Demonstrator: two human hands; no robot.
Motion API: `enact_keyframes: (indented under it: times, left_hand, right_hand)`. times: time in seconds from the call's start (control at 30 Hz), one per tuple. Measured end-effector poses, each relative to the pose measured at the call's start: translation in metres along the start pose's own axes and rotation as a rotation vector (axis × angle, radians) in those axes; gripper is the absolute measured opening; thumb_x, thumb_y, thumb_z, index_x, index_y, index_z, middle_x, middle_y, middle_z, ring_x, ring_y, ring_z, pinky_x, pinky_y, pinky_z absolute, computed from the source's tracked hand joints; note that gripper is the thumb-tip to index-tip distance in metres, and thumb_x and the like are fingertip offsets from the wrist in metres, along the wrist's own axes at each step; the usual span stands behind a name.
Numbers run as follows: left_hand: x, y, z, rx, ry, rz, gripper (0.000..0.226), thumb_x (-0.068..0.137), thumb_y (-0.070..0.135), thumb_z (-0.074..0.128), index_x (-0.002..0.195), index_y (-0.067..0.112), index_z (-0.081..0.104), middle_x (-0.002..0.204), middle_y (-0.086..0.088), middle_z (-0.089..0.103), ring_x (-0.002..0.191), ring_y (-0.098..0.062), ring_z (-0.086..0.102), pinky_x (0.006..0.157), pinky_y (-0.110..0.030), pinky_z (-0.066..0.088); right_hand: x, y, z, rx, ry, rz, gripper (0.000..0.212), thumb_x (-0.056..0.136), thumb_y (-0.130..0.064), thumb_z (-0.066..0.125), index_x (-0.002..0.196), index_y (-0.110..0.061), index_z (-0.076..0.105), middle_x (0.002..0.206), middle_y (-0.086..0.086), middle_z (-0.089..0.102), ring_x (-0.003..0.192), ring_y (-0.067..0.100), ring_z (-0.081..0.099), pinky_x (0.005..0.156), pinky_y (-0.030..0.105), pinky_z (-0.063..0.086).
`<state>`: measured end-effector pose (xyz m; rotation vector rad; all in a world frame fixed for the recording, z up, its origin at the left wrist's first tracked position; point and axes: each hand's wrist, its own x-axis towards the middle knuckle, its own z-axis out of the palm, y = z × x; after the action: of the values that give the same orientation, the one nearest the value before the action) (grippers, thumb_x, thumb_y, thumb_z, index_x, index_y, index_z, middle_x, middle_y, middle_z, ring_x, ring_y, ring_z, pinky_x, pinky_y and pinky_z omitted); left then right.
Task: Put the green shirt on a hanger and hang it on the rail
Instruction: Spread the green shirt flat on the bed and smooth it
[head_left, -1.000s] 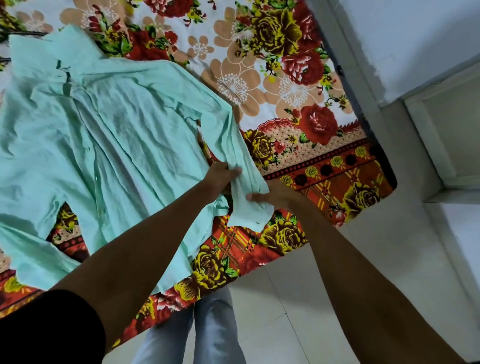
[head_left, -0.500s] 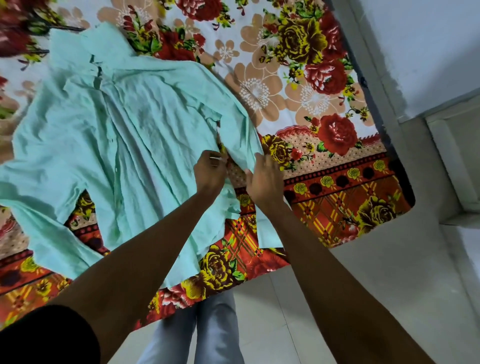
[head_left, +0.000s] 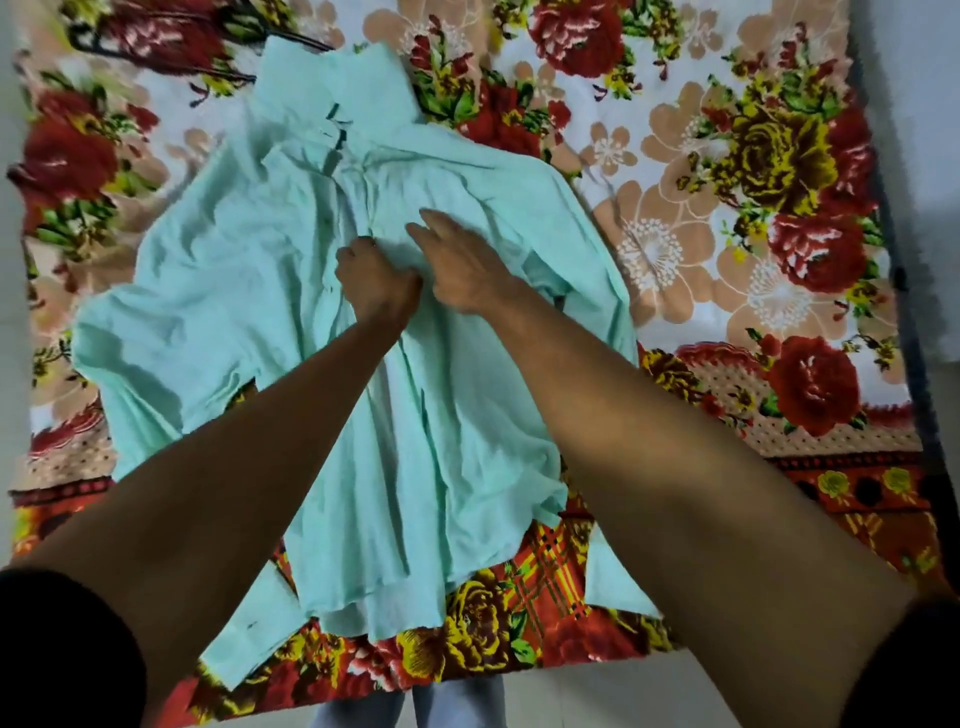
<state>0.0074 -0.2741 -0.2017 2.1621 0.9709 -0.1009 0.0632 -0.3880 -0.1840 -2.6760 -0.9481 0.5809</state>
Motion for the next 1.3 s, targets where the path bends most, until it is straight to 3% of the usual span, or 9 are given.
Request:
enact_keyframes:
  times: [0.1, 0.17, 0.27, 0.4, 0.53, 0.7, 0.87, 1.1, 1.3]
  left_hand:
    - [0.018, 0.004, -0.007, 0.004, -0.062, -0.089, 0.053, 0.079, 0.029, 0.073, 0.122, 0.005, 0.054, 0.121, -0.014, 0.064, 0.115, -0.035, 0.060, 0.088, -0.034, 0.048]
    - [0.021, 0.007, -0.010, -0.022, -0.067, -0.090, 0.021, 0.080, 0.025, 0.068, 0.093, 0.011, 0.060, 0.088, -0.003, 0.065, 0.087, -0.028, 0.065, 0.063, -0.027, 0.043]
    - [0.012, 0.005, -0.015, -0.175, -0.108, -0.088, 0.029, 0.088, 0.027, 0.065, 0.072, 0.019, 0.043, 0.070, 0.005, 0.048, 0.061, -0.013, 0.047, 0.053, -0.027, 0.033]
    - [-0.021, -0.015, -0.014, -0.464, -0.280, -0.177, 0.025, 0.090, 0.030, 0.072, 0.098, 0.015, 0.053, 0.086, -0.007, 0.060, 0.066, -0.019, 0.057, 0.060, -0.032, 0.047]
    - [-0.065, -0.046, -0.012, -0.493, -0.452, -0.259, 0.035, 0.087, 0.033, 0.078, 0.079, 0.008, 0.055, 0.070, -0.011, 0.054, 0.063, -0.020, 0.055, 0.058, -0.033, 0.045]
    - [-0.106, -0.065, -0.022, -0.709, -0.500, -0.371, 0.040, 0.084, 0.043, 0.080, 0.091, 0.010, 0.059, 0.084, -0.004, 0.068, 0.081, -0.022, 0.067, 0.074, -0.034, 0.052]
    - [-0.156, -0.084, -0.031, -0.461, -0.696, -0.297, 0.029, 0.077, 0.029, 0.089, 0.087, 0.009, 0.070, 0.078, -0.002, 0.074, 0.071, -0.018, 0.072, 0.064, -0.032, 0.060]
    - [-0.204, -0.109, -0.034, -0.368, -0.841, -0.284, 0.020, 0.082, 0.016, 0.084, 0.098, 0.011, 0.073, 0.082, -0.005, 0.073, 0.069, -0.016, 0.067, 0.057, -0.027, 0.053]
    - [-0.224, -0.123, -0.046, -0.395, -0.945, -0.370, 0.033, 0.089, 0.012, 0.077, 0.116, -0.004, 0.068, 0.102, -0.017, 0.074, 0.081, -0.021, 0.072, 0.064, -0.027, 0.061]
  right_hand:
    - [0.024, 0.005, -0.002, -0.038, -0.083, 0.035, 0.067, 0.096, -0.013, 0.057, 0.157, -0.020, 0.032, 0.167, 0.013, 0.022, 0.151, 0.031, 0.029, 0.117, 0.044, 0.037]
    - [0.026, 0.007, -0.001, -0.100, -0.097, 0.050, 0.063, 0.096, -0.017, 0.059, 0.155, -0.021, 0.038, 0.165, 0.014, 0.023, 0.149, 0.032, 0.031, 0.115, 0.044, 0.039]
    - [0.029, 0.008, -0.007, -0.106, -0.168, 0.049, 0.066, 0.096, -0.017, 0.059, 0.157, -0.023, 0.034, 0.168, 0.012, 0.016, 0.152, 0.031, 0.026, 0.115, 0.042, 0.035]
    - [0.032, 0.014, -0.010, -0.088, -0.240, 0.027, 0.068, 0.097, -0.011, 0.055, 0.159, -0.023, 0.029, 0.170, 0.014, 0.010, 0.155, 0.029, 0.022, 0.120, 0.045, 0.034]
    - [0.028, 0.020, -0.012, -0.096, -0.296, -0.017, 0.075, 0.096, -0.004, 0.054, 0.162, -0.023, 0.022, 0.171, 0.012, 0.002, 0.156, 0.025, 0.020, 0.118, 0.043, 0.036]
    - [0.005, 0.004, -0.007, -0.204, -0.166, -0.021, 0.075, 0.090, 0.002, 0.054, 0.159, -0.015, 0.029, 0.168, 0.021, 0.012, 0.152, 0.039, 0.023, 0.115, 0.053, 0.036]
    - [-0.080, -0.023, 0.033, -0.161, 0.024, -0.063, 0.060, 0.081, 0.003, 0.058, 0.139, -0.012, 0.054, 0.134, 0.015, 0.054, 0.120, 0.037, 0.053, 0.094, 0.049, 0.049]
    - [-0.131, -0.030, 0.064, -0.204, -0.118, 0.041, 0.071, 0.092, -0.011, 0.047, 0.159, -0.015, 0.025, 0.166, 0.017, 0.022, 0.155, 0.037, 0.018, 0.121, 0.057, 0.023]
    - [-0.168, -0.046, 0.074, -0.097, -0.073, 0.087, 0.083, 0.093, -0.039, 0.065, 0.159, -0.011, 0.025, 0.162, 0.019, 0.030, 0.149, 0.038, 0.030, 0.117, 0.055, 0.033]
